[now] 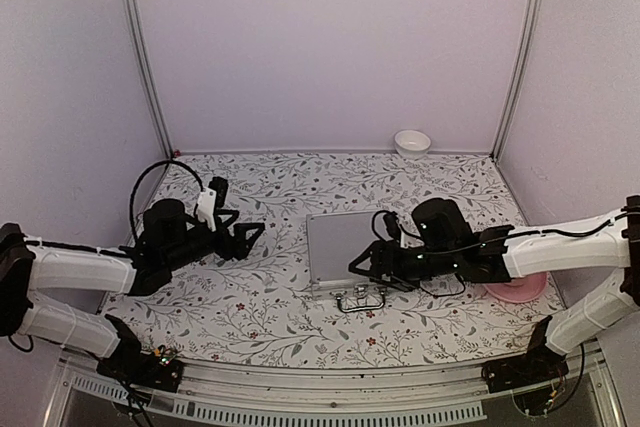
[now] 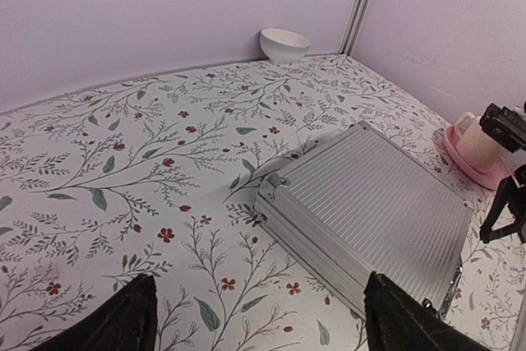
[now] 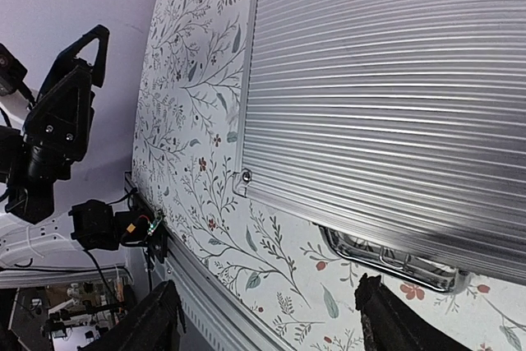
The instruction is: Pack up texas hold em set
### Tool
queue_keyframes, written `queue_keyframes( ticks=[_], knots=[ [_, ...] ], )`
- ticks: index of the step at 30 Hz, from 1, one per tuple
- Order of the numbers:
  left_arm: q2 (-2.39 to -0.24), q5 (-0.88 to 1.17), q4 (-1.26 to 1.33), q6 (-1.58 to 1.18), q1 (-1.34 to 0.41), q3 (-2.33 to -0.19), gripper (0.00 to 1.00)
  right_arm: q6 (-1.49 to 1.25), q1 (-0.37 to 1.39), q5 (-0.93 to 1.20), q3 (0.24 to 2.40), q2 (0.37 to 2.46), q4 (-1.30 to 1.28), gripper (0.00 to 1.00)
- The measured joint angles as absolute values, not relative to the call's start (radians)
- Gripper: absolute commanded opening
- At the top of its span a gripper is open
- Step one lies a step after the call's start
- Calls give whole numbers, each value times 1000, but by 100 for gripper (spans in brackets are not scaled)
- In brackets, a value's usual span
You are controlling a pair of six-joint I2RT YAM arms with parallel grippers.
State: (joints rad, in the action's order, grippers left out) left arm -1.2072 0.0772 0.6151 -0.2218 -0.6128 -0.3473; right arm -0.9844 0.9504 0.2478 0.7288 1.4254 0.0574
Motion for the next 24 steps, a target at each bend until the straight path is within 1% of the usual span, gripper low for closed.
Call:
queue_keyframes(
  ticks=[4, 8, 11, 17, 21, 24],
  knots=[
    [-1316, 130, 614, -257, -613, -492, 87, -979, 904, 229, 647, 1308, 24, 81],
    [-1475, 186, 614, -306, -613, -685, 86, -984, 863, 212, 554, 1213, -2, 85],
    [-1600, 232, 602, -341, -613, -814, 85, -987, 847, 209, 515, 1184, -13, 86],
    [-1822, 328, 557, -412, -613, -1029, 85, -986, 828, 213, 505, 1196, 17, 87],
    [-1934, 373, 515, -432, -610, -1147, 85, -984, 818, 223, 505, 1269, 89, 87],
    [-2006, 401, 496, -441, -607, -1193, 84, -975, 812, 237, 520, 1348, 120, 86]
  ],
)
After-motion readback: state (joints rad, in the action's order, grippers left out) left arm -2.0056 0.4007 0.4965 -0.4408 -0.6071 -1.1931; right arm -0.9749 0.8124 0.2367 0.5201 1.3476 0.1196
